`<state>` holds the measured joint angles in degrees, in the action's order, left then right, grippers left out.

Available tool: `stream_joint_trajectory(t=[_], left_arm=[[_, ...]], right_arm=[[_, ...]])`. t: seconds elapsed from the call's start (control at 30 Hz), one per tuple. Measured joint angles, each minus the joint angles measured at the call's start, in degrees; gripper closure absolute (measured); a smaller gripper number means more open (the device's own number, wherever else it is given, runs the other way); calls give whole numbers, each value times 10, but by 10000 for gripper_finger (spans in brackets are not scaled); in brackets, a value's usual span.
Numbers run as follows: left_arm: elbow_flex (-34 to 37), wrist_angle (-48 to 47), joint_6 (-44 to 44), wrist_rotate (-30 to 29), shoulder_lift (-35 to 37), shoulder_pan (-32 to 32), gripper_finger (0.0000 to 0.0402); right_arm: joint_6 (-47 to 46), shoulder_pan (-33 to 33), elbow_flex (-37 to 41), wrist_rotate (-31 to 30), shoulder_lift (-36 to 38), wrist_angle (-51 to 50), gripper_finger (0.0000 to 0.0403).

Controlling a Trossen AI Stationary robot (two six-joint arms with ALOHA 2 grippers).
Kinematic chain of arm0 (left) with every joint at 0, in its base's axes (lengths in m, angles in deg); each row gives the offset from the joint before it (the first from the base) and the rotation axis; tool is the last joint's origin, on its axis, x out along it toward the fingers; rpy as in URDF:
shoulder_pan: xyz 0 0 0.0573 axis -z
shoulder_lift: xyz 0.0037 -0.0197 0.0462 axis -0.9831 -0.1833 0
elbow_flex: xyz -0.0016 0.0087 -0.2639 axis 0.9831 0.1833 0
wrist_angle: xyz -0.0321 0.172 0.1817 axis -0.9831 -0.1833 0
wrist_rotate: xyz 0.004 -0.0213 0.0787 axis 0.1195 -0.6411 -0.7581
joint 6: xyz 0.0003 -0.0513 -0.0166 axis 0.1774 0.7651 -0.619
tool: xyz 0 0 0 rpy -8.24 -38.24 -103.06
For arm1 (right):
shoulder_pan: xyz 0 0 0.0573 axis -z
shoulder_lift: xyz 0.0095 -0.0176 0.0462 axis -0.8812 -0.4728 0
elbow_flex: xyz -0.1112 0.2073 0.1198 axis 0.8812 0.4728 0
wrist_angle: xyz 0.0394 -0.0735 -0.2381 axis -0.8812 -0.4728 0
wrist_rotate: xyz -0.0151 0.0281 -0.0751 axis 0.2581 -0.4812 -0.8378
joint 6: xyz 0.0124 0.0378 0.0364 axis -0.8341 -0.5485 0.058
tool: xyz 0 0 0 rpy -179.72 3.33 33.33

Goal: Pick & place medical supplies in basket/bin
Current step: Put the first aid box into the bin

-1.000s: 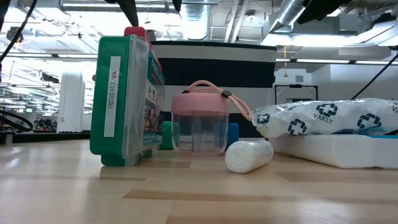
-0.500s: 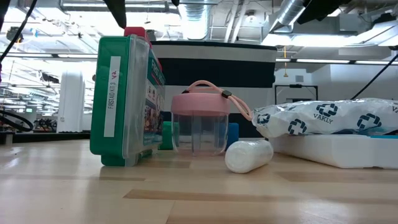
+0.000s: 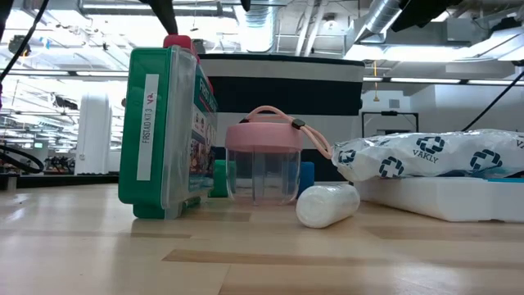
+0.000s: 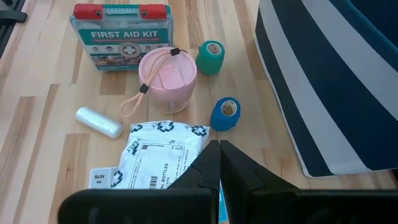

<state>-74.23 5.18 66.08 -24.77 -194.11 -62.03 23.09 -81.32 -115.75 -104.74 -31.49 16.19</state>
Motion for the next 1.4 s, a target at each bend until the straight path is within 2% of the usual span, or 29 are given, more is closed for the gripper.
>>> stream_joint_trajectory(t=[0.57, 0.83, 1.4], left_arm=[[0, -14, 57, 4, -3, 2, 2], [1, -15, 46, 39, -35, 3, 2], [0, -47, 57, 8, -38, 3, 2]], right_arm=[[0, 0, 0, 0, 0, 0, 403], [0, 0, 7, 3, -1, -1, 403], [-11, -9, 16, 14, -1, 0, 403]])
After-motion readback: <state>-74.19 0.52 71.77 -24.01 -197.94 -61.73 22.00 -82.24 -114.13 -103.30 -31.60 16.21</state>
